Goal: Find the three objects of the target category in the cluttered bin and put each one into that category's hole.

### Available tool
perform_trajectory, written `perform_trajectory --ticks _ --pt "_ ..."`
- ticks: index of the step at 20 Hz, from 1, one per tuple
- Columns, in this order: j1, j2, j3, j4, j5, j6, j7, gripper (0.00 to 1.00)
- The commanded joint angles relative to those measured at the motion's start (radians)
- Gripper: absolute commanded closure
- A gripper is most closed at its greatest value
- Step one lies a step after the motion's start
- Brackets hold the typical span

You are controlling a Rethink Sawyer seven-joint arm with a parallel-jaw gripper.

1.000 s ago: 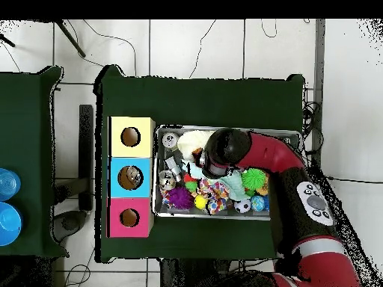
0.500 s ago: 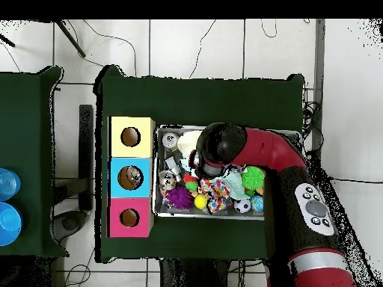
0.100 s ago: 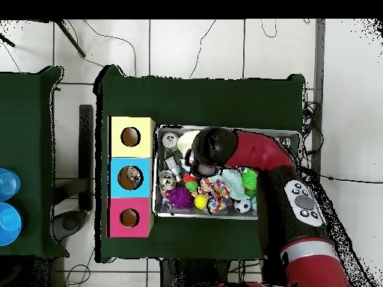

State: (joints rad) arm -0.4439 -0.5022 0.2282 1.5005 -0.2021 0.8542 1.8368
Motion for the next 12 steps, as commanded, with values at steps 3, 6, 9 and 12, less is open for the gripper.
perform_trajectory --ticks 3,6,9,12 --pt "-0.009 0.138 -0.003 0.083 -0.083 -0.171 0.018 0.00" --pt "-0.023 0.133 -0.003 0.087 -0.085 -0.166 -0.009 0.00" --pt "-0.035 0.121 0.003 0.085 -0.080 -0.131 -0.033 0.00" --pt "-0.038 0.084 0.003 0.100 -0.074 -0.095 -0.041 0.00"
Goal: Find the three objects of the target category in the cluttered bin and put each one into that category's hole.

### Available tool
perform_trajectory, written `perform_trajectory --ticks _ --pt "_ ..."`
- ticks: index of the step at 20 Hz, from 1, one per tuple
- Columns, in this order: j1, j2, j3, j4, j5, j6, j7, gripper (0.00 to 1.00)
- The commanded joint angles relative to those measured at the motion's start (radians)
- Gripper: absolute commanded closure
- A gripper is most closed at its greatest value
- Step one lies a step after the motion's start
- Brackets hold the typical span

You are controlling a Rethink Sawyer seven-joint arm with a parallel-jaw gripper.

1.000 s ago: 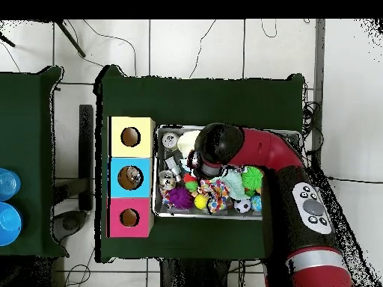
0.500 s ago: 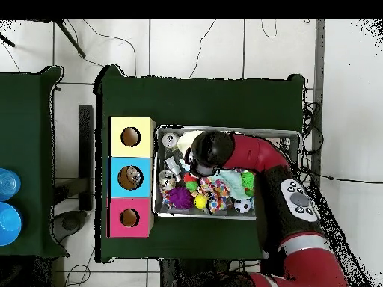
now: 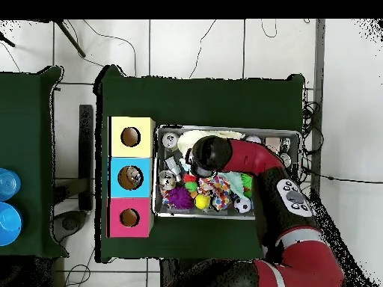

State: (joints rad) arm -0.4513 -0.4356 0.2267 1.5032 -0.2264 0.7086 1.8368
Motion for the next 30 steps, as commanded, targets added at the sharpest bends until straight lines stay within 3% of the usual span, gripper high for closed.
perform_trajectory --ticks 1,9,12,18,30 --pt "-0.029 0.017 0.007 0.077 -0.045 0.079 -0.048 0.00" --pt "-0.051 -0.135 0.021 0.098 -0.005 0.274 -0.095 0.00" --pt "-0.059 -0.163 0.031 0.115 -0.001 0.291 -0.090 0.00" --pt "0.013 -0.041 0.010 0.109 -0.042 0.088 0.056 0.00" --pt "0.089 0.074 -0.033 0.068 -0.028 -0.074 0.135 0.00"
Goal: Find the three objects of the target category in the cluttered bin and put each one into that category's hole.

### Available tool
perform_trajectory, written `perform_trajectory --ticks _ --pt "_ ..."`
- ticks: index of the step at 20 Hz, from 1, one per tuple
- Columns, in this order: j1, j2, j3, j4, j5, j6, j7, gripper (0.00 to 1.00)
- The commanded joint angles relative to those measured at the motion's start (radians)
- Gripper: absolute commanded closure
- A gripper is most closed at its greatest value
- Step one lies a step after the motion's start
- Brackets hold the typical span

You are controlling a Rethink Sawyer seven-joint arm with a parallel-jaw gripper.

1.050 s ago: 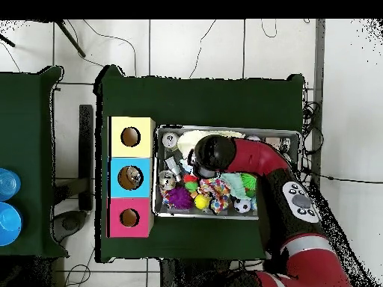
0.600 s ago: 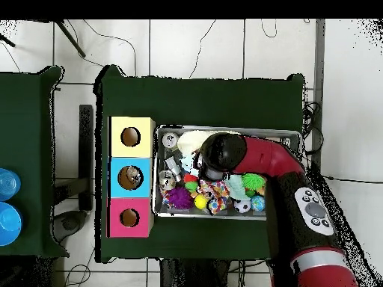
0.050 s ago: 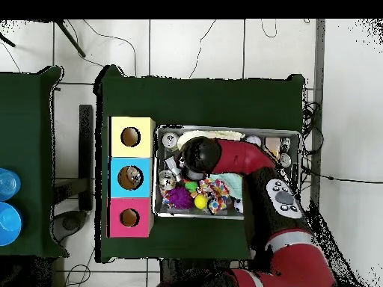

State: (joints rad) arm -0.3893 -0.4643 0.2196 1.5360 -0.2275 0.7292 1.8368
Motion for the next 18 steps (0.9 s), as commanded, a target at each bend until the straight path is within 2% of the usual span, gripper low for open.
perform_trajectory --ticks 1,7,8,12,18 --pt "0.028 0.108 -0.028 0.030 -0.026 -0.099 0.130 0.00" --pt "-0.015 0.124 -0.022 0.038 -0.033 -0.152 0.072 0.00" --pt "-0.018 0.125 -0.023 0.039 -0.034 -0.159 0.068 1.00" --pt "-0.018 0.114 -0.027 0.056 -0.028 -0.171 0.086 1.00" --pt "-0.003 0.077 -0.030 0.063 0.014 -0.088 0.113 1.00"
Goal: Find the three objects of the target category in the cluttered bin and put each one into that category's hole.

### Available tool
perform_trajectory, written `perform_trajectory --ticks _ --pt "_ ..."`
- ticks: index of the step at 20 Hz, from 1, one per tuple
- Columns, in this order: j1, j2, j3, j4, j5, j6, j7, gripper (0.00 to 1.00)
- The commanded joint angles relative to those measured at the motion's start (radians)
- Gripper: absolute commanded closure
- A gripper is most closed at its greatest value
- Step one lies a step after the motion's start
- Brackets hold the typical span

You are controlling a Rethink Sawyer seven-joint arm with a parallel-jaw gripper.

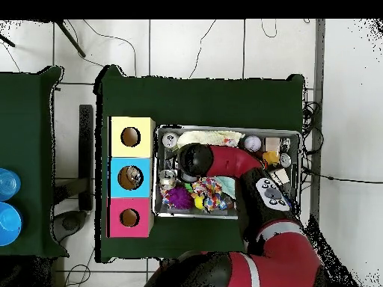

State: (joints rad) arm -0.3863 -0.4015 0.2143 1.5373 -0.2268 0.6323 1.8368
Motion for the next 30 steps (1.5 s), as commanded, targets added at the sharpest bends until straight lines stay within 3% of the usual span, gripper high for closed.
perform_trajectory --ticks 1,6,12,15,30 --pt "0.000 0.002 -0.026 0.059 0.024 0.038 0.118 1.00" --pt "0.014 -0.050 -0.019 0.054 0.075 0.162 0.132 1.00" --pt "0.017 -0.135 -0.011 0.104 0.148 0.274 0.153 1.00" --pt "0.020 -0.164 -0.022 0.086 0.150 0.341 0.131 1.00" --pt "-0.113 -0.214 -0.006 0.100 0.136 0.417 -0.003 1.00"
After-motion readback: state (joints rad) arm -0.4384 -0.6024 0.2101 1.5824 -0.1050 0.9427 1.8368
